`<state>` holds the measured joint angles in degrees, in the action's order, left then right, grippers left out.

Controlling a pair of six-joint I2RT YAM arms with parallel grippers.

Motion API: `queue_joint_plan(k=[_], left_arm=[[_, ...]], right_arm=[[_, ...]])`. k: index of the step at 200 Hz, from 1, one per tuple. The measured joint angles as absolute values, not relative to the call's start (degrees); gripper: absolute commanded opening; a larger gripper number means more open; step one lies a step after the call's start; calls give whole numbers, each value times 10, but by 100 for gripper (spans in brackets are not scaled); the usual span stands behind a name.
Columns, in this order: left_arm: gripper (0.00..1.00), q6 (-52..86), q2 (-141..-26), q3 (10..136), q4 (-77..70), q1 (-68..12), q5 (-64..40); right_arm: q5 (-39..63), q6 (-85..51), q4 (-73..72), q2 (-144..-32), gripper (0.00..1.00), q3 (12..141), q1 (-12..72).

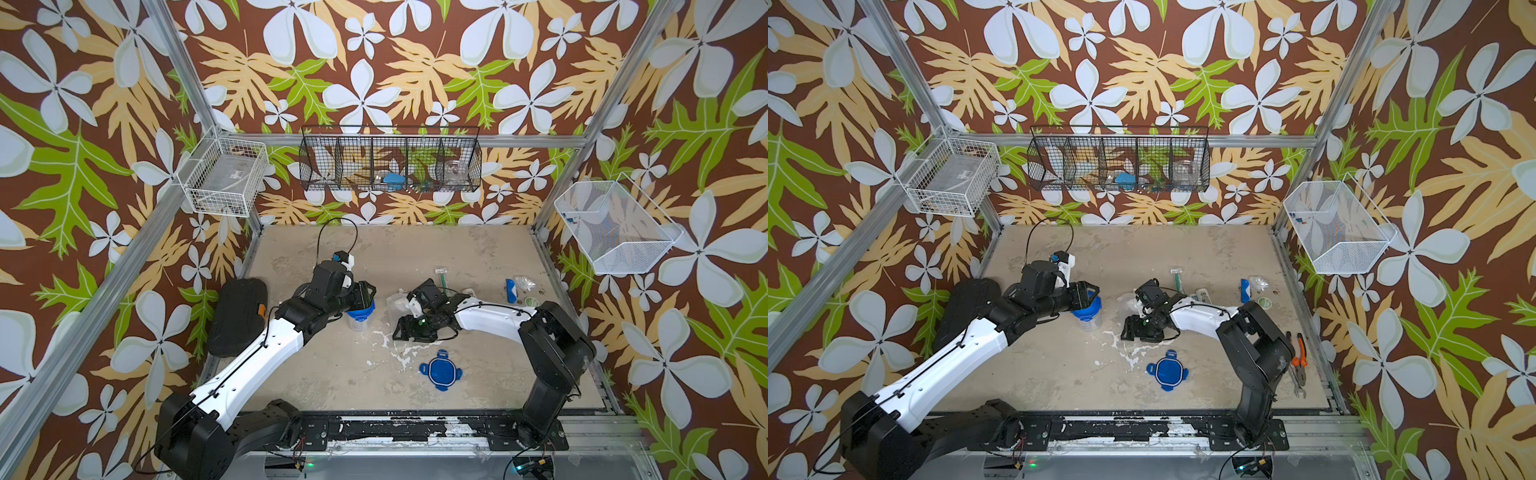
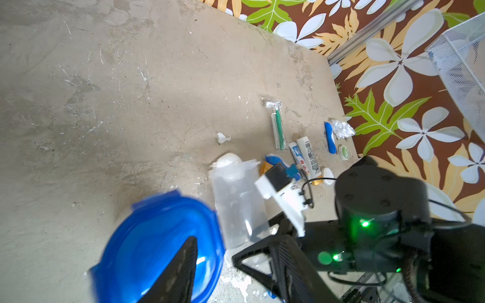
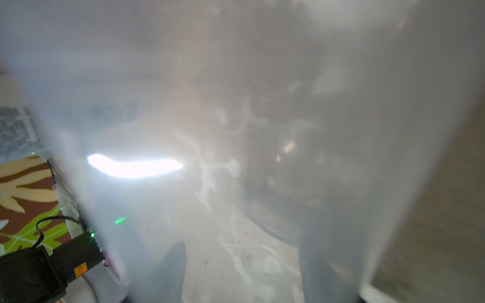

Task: Take out toiletry kits
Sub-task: Place the container at the center of the board, then pick up the container from the center of the board.

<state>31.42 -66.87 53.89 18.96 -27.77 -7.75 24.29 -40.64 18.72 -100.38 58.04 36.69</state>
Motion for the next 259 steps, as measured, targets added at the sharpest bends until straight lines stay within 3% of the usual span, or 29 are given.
queue_joint_plan(k=[71, 120, 171, 199, 259], left_arm=[[54, 312, -675, 525, 187, -268, -83], [58, 310, -674, 521, 182, -266, -87], [58, 313, -723, 499, 154, -264, -99], [58, 320, -777, 500, 124, -261, -112], [57, 320, -904, 564, 66, -239, -118]], right_arm=[[197, -382, 244, -930, 48, 519, 253], [130, -350, 331, -914, 79, 557, 230], [84, -329, 383, -860, 100, 665, 256], [79, -357, 369, -855, 100, 686, 297], [167, -519, 217, -943, 100, 683, 363]])
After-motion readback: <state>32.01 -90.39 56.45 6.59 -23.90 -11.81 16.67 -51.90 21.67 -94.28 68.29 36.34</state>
